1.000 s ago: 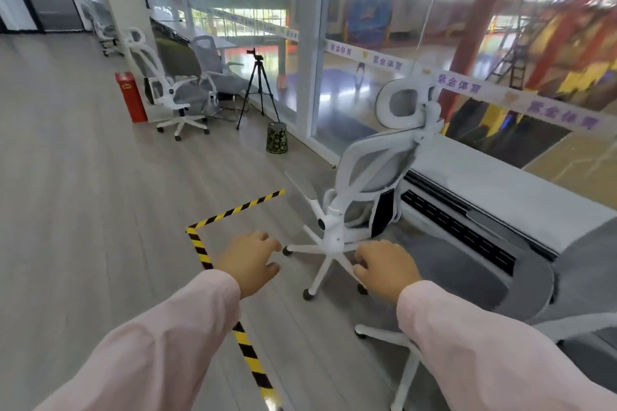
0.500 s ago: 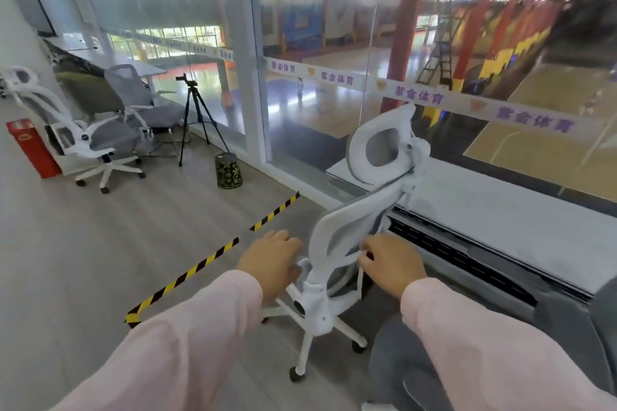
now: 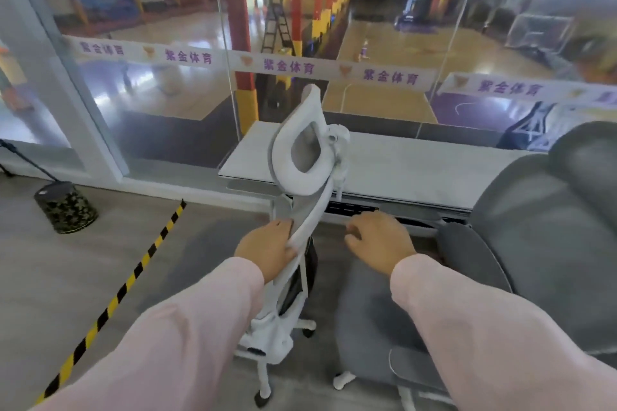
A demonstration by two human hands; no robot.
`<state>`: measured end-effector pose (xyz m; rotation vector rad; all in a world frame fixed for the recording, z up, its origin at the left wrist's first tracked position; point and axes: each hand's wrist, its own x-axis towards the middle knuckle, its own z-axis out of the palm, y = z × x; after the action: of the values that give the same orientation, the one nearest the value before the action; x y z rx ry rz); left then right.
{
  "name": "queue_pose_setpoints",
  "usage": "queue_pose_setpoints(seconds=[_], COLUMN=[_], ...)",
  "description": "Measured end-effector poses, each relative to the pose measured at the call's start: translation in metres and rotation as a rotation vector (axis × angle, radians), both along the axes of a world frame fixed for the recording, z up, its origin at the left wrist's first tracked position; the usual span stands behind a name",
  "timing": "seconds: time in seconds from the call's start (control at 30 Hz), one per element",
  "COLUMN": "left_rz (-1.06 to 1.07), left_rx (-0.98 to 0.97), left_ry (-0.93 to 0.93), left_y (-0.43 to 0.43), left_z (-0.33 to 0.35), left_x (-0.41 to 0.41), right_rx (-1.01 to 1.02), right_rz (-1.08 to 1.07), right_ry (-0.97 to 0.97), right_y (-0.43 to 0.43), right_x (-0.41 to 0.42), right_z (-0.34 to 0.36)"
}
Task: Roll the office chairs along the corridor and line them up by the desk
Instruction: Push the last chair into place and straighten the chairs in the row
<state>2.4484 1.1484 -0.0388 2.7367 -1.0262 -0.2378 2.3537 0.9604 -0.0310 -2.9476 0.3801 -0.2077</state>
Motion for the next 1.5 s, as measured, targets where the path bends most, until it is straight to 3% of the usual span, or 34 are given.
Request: queue_pose_setpoints(seconds=[0.2, 0.47, 0.67, 0.93, 1.17, 1.33, 1.5], left_rz=[-0.220, -0.262, -0.224, -0.157, -0.192, -0.212, -0.306], left_rx=[-0.048, -0.098, -0.064, 0.073, 0.169, 0.138, -0.034], left_ry=[-0.038, -0.035, -0.093, -0.171, -0.246, -0.314, -0.309], left_y=[0.016, 0.067, 0.138, 0.243, 0.317, 0.349, 0.362], left_z=[-0.005, -0.012, -0.018, -0.014, -0.001, 0.002, -0.004], left_x=[0.022, 0.023, 0.012, 0.013, 0.044, 0.081, 0.108], right_rx=[0.034, -0.019, -0.025, 0.043, -0.005, -0.029, 0.026], right_rz=[-0.226, -0.333, -0.307, -0.302, -0.342, -0.364, -0.358], right_ry=[0.006, 0.065, 0.008, 0.097, -0.004, -0.058, -0.090], right_y=[0.033, 0.095, 0.143, 0.234, 0.278, 0.310, 0.342], right_x=[-0.003, -0.023, -0.041, -0.072, -0.061, -0.031, 0.011], right_z=[-0.009, -0.015, -0.014, -0.033, 0.001, 0.022, 0.024])
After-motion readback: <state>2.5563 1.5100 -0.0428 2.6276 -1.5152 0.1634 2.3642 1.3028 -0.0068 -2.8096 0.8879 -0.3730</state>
